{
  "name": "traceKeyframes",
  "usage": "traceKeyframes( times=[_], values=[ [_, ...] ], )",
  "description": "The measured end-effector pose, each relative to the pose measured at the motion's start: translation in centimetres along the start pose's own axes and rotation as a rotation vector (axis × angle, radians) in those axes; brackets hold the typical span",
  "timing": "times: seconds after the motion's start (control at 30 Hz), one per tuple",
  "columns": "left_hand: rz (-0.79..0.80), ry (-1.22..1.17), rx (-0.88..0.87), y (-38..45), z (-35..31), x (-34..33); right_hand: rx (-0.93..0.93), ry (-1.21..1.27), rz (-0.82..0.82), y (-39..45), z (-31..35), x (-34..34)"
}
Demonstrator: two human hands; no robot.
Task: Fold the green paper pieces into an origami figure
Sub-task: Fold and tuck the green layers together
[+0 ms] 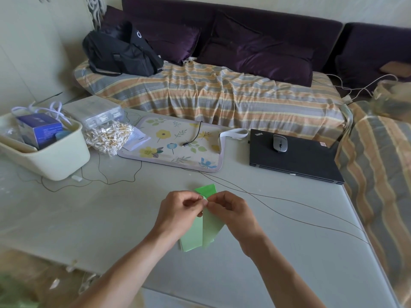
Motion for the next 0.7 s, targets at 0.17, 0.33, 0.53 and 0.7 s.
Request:
traceKeyframes(
  times=[0.17, 0.33, 0.53, 0.7],
  values=[
    [-0.018, 0.033, 0.013, -0.11, 0.06, 0.14, -0.023, -0.034, -0.037, 0.09, -0.15, 0.28],
    [0.035, 0.005, 0.033, -0.34, 0.53, -0.42, -0.041, -0.088, -0.078, 0.17, -0.29, 0.27],
    [0.027, 0.083, 0.033, -0.49, 0.39, -0.56, -0.036, -0.046, -0.092, 0.05, -0.16, 0.67],
    [-0.063, 0.07, 0.054, -0.27, 0.35, 0.18, -0.07, -0.026, -0.076, 0.18, -0.3, 0.55]
  ],
)
Point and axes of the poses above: each hand's wrist, its own y-axis towards the middle knuckle, its own x-axis out of the back of the hand, z = x × y, the point moved 8 cm from there along y, towards the middle knuckle, and after that the axes turned 11 degrees about -x, right-handed, at the moved point
